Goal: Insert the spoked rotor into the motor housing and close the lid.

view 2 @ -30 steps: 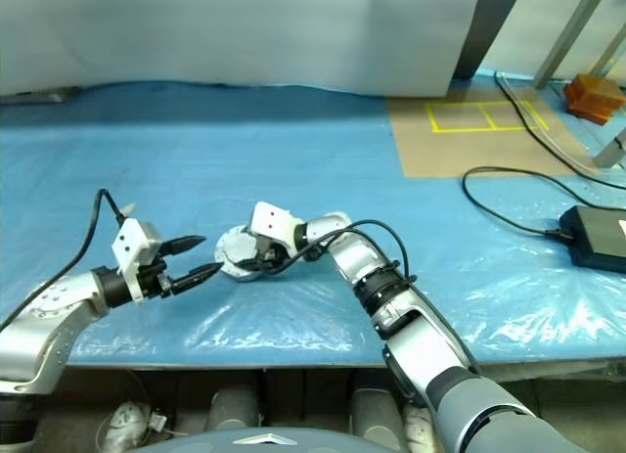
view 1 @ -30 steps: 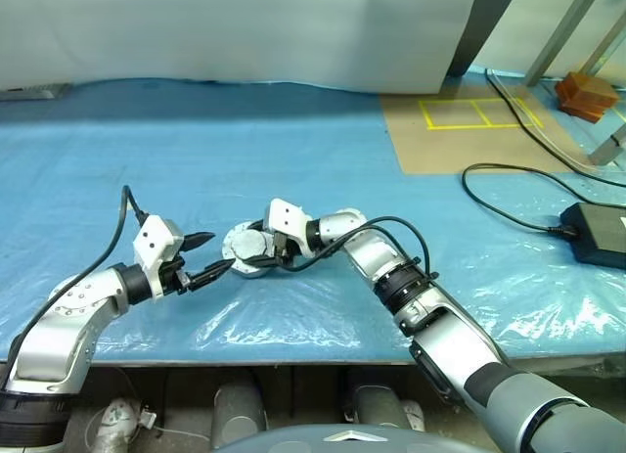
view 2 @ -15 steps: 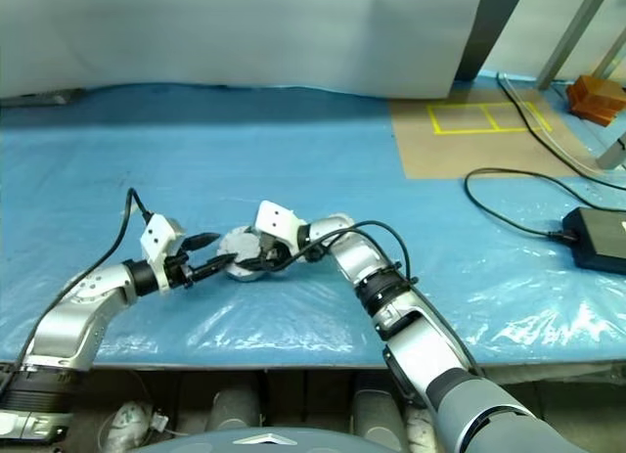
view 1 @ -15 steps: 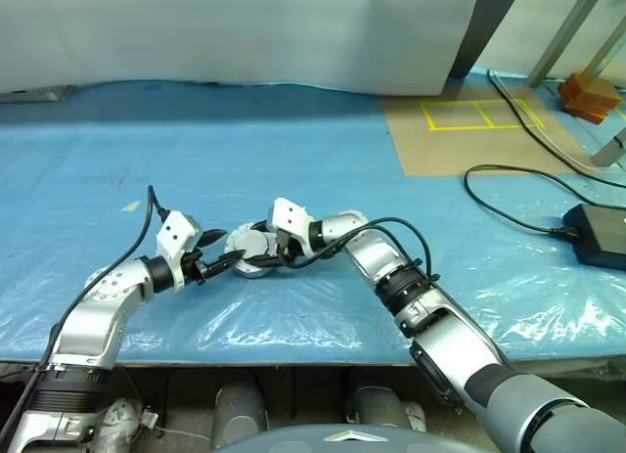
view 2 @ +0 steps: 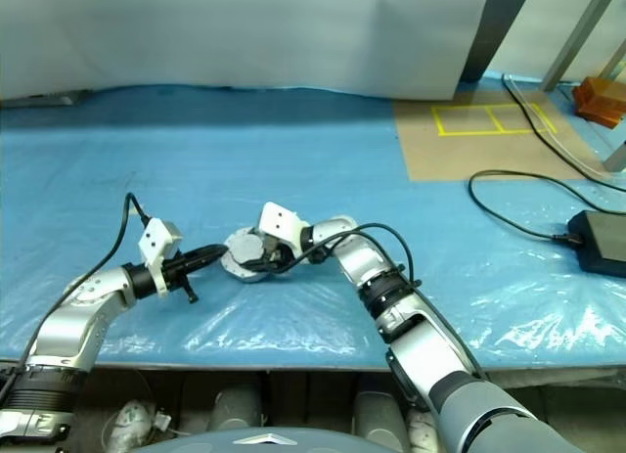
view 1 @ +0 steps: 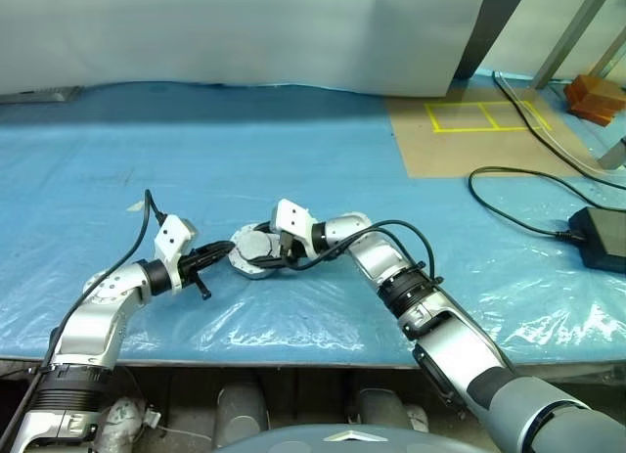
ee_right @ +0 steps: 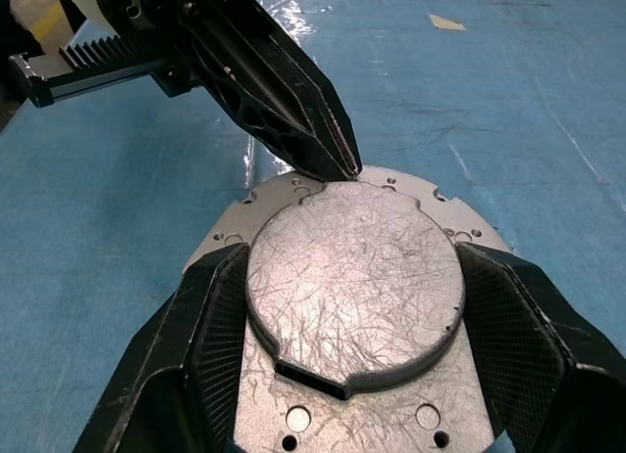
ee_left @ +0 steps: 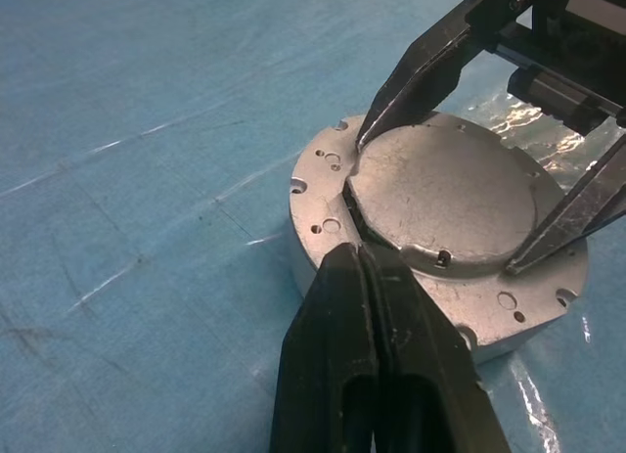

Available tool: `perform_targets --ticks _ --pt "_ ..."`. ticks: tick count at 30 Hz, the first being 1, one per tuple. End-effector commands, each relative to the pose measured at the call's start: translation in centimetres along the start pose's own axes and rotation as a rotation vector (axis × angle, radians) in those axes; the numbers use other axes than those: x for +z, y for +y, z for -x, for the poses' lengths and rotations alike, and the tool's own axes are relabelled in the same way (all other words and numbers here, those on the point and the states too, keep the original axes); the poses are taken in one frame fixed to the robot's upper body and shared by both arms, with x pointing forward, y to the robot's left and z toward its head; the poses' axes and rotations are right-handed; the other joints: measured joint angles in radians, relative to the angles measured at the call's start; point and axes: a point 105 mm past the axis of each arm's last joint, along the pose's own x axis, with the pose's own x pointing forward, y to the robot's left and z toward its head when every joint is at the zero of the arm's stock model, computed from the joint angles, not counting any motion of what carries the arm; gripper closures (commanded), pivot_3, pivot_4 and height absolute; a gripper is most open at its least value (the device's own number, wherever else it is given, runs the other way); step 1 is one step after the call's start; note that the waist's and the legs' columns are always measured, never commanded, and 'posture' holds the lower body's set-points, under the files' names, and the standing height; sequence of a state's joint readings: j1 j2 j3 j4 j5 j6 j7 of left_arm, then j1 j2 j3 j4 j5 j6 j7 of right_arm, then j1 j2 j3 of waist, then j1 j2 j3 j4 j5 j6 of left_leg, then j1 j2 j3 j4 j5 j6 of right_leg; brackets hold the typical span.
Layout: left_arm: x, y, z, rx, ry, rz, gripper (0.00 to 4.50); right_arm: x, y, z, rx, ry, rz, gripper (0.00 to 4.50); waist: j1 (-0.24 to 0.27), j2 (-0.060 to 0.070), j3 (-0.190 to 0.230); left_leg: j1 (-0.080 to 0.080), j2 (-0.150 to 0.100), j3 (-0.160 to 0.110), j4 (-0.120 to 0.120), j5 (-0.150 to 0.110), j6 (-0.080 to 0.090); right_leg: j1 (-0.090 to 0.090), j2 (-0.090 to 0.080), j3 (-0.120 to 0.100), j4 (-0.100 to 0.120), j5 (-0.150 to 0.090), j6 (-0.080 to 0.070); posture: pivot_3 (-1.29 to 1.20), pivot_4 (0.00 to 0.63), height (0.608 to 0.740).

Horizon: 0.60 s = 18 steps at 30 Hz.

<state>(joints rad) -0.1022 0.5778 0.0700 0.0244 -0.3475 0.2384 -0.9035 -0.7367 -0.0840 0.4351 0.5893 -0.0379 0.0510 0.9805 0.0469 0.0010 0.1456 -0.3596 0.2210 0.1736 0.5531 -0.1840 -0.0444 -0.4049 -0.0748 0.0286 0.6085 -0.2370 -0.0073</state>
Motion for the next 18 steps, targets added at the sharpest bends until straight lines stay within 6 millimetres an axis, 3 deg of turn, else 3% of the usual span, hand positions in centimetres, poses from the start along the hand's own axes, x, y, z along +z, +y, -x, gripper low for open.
perform_targets --ticks 1,8,12,13,18 --pt "-1.9 -1.5 -0.5 -0.058 0.079 0.000 4.45 -5.5 0.9 1.1 -0.004 0.195 -0.104 1.56 0.000 0.001 -0.002 0.000 0.000 0.000 -0.001 0.000 0.000 0.000 0.000 0.000 -0.001 0.000 0.000 0.00 0.150 0.740" --pt "-2.7 -1.7 -0.7 -0.066 0.102 0.000 4.45 -4.5 0.6 1.1 -0.013 0.148 -0.121 1.56 0.001 0.003 -0.006 0.001 -0.003 0.000 -0.007 0.000 0.000 0.000 -0.001 0.000 -0.003 -0.001 0.001 0.00 0.150 0.740" --pt "-2.8 -1.7 -0.9 -0.069 0.103 -0.004 4.50 -2.6 -0.6 1.1 -0.066 0.055 -0.119 0.21 0.004 0.004 -0.006 0.000 -0.004 0.000 -0.007 0.000 0.000 0.000 -0.002 0.000 -0.003 -0.002 0.002 0.00 0.150 0.740" --pt "-2.7 -1.8 -1.0 -0.073 0.098 -0.004 4.50 -2.1 -0.8 1.1 -0.075 0.043 -0.110 0.04 0.006 0.004 -0.006 0.000 -0.004 0.000 -0.007 0.000 0.000 -0.001 -0.002 0.000 -0.004 -0.002 0.002 0.00 0.150 0.740" --pt "-2.6 -1.6 -1.2 -0.071 0.097 -0.009 4.50 1.2 -2.4 1.9 -0.149 -0.106 -0.032 0.04 0.008 0.003 -0.006 -0.004 -0.004 0.000 -0.008 0.000 0.000 -0.004 -0.002 0.000 -0.004 0.000 -0.001 0.00 0.150 0.740"
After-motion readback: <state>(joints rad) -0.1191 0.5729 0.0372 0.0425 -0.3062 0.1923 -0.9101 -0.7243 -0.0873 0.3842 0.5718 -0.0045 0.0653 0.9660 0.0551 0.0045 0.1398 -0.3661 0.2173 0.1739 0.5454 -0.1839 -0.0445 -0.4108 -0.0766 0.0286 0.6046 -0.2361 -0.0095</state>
